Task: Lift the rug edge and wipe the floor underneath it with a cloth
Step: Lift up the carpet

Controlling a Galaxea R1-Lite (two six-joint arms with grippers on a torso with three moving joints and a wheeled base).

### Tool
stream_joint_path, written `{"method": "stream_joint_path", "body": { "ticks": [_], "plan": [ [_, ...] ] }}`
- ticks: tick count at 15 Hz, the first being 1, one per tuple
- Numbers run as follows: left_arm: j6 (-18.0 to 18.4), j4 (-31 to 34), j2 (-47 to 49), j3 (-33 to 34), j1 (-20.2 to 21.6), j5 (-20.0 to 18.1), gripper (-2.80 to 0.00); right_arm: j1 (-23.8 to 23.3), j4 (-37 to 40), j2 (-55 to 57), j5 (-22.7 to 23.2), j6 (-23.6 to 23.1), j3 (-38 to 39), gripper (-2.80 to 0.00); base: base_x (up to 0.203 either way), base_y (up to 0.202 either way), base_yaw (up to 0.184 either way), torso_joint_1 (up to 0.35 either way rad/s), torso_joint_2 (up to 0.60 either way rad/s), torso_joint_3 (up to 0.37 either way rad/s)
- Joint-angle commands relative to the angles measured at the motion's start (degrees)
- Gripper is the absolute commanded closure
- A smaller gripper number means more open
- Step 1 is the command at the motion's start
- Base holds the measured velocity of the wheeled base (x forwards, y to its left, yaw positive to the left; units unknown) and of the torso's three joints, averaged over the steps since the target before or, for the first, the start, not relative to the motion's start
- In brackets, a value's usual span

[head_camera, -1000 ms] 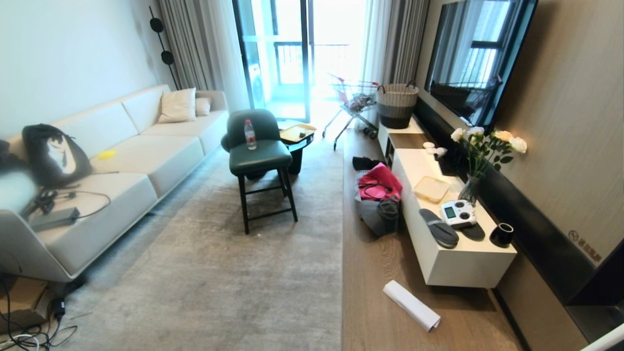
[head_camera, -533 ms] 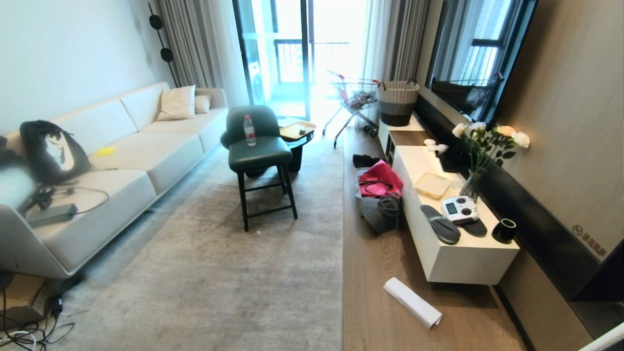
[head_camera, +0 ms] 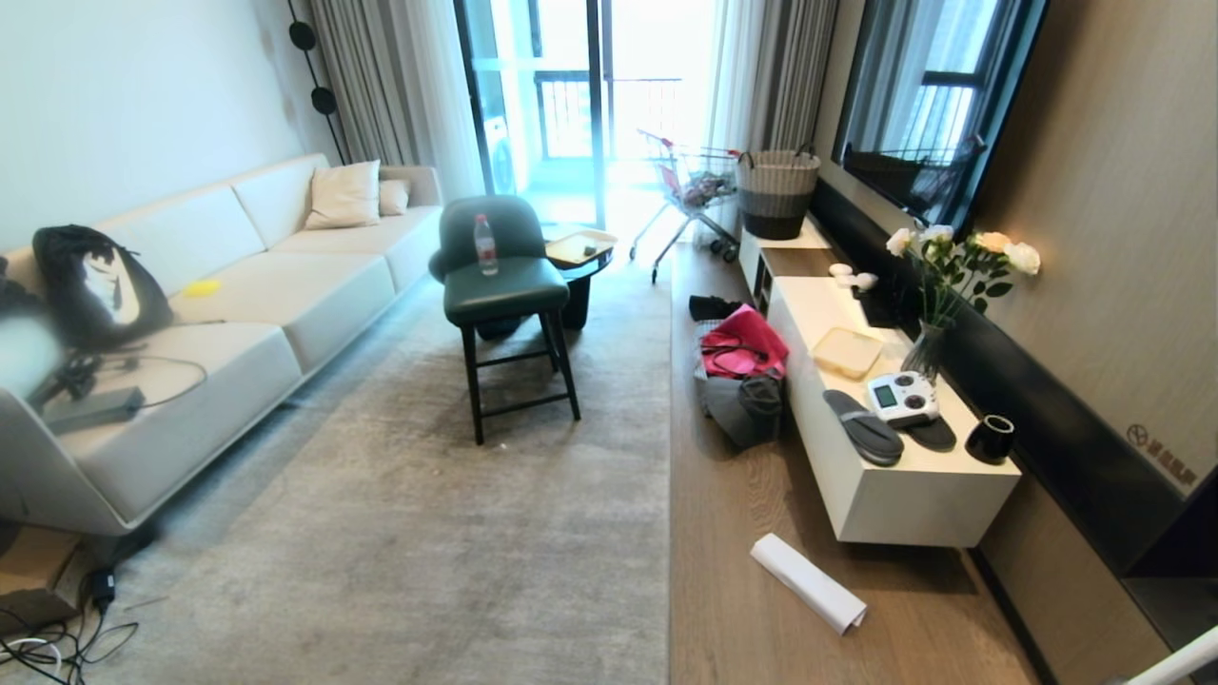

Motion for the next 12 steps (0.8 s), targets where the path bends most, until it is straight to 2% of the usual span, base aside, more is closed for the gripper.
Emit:
{"method": "stream_joint_path", "body": {
  "ticks": [1, 6, 12],
  "plan": [
    [0.0, -0.1, 0.0, 0.0, 0.0, 0.0, 0.0, 0.0, -0.1, 0.1, 0.0, 0.0, 0.0, 0.0, 0.0, 0.0, 0.0, -0.126, 0.33, 0.193],
    [0.0, -0.1, 0.0, 0.0, 0.0, 0.0, 0.0, 0.0, -0.1, 0.1, 0.0, 0.0, 0.0, 0.0, 0.0, 0.0, 0.0, -0.148, 0.38, 0.229],
    [0.0, -0.1, 0.0, 0.0, 0.0, 0.0, 0.0, -0.1, -0.1, 0.1, 0.0, 0.0, 0.0, 0.0, 0.0, 0.0, 0.0, -0.192, 0.53, 0.334]
  ]
}}
